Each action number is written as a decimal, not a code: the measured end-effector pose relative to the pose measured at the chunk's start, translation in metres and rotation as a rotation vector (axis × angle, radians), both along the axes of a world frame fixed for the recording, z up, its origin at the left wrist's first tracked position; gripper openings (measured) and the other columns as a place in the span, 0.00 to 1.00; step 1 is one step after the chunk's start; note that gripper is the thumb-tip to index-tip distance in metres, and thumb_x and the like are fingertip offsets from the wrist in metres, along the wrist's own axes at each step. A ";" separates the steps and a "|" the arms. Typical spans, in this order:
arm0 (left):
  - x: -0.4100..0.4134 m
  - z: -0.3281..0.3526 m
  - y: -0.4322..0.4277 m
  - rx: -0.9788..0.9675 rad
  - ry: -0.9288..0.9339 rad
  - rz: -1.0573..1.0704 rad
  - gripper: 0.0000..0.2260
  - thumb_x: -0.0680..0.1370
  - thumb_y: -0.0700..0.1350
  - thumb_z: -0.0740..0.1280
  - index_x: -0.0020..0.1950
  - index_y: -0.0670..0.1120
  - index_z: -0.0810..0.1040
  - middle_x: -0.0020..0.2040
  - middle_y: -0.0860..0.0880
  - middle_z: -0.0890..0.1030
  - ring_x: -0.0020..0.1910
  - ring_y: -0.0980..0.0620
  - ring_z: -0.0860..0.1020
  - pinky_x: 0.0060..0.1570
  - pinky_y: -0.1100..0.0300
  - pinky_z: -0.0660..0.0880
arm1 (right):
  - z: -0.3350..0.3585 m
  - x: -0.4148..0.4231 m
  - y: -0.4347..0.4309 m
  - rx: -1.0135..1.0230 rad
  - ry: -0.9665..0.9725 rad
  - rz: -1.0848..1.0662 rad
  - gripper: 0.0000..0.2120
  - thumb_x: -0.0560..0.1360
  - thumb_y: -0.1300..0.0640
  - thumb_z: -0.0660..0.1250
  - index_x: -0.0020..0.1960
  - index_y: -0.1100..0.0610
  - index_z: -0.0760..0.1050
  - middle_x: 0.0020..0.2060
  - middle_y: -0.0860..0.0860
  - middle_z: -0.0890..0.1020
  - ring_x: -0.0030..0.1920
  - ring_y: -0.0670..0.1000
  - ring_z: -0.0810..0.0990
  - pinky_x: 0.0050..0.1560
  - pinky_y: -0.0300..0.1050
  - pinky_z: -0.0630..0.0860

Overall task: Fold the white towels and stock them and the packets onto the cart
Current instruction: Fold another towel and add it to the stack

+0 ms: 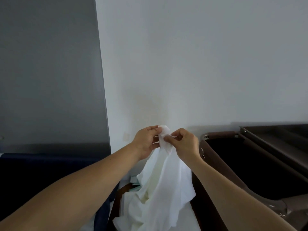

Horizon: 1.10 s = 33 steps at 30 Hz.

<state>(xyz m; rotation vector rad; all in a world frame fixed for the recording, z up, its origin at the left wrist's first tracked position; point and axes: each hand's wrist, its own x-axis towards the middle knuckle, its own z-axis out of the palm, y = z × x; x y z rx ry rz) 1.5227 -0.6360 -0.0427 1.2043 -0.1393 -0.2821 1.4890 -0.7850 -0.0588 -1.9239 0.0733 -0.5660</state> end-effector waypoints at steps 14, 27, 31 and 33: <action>-0.004 -0.005 0.003 0.107 -0.210 -0.011 0.10 0.80 0.41 0.67 0.59 0.38 0.80 0.53 0.37 0.84 0.49 0.42 0.83 0.53 0.51 0.81 | 0.018 0.012 0.000 0.168 0.065 0.115 0.11 0.71 0.55 0.78 0.40 0.59 0.78 0.29 0.53 0.82 0.30 0.50 0.79 0.43 0.50 0.81; 0.004 0.004 0.005 0.166 -0.275 0.037 0.10 0.79 0.42 0.69 0.58 0.40 0.81 0.52 0.42 0.84 0.49 0.44 0.83 0.47 0.54 0.81 | 0.020 0.013 -0.012 0.045 0.035 0.170 0.09 0.70 0.49 0.78 0.40 0.51 0.80 0.37 0.47 0.79 0.36 0.45 0.75 0.40 0.37 0.72; 0.009 0.036 0.002 0.193 -0.309 0.036 0.08 0.82 0.42 0.65 0.56 0.41 0.81 0.50 0.44 0.83 0.49 0.48 0.80 0.50 0.54 0.79 | 0.033 0.015 -0.023 -0.013 -0.012 0.245 0.05 0.74 0.54 0.74 0.41 0.51 0.80 0.55 0.44 0.80 0.54 0.44 0.78 0.57 0.38 0.72; 0.008 0.068 -0.005 0.174 -0.385 -0.015 0.07 0.82 0.40 0.63 0.55 0.41 0.80 0.49 0.44 0.82 0.48 0.49 0.80 0.54 0.54 0.78 | 0.047 0.012 -0.022 0.169 -0.019 0.389 0.03 0.75 0.58 0.73 0.45 0.56 0.81 0.50 0.46 0.84 0.50 0.46 0.82 0.59 0.44 0.74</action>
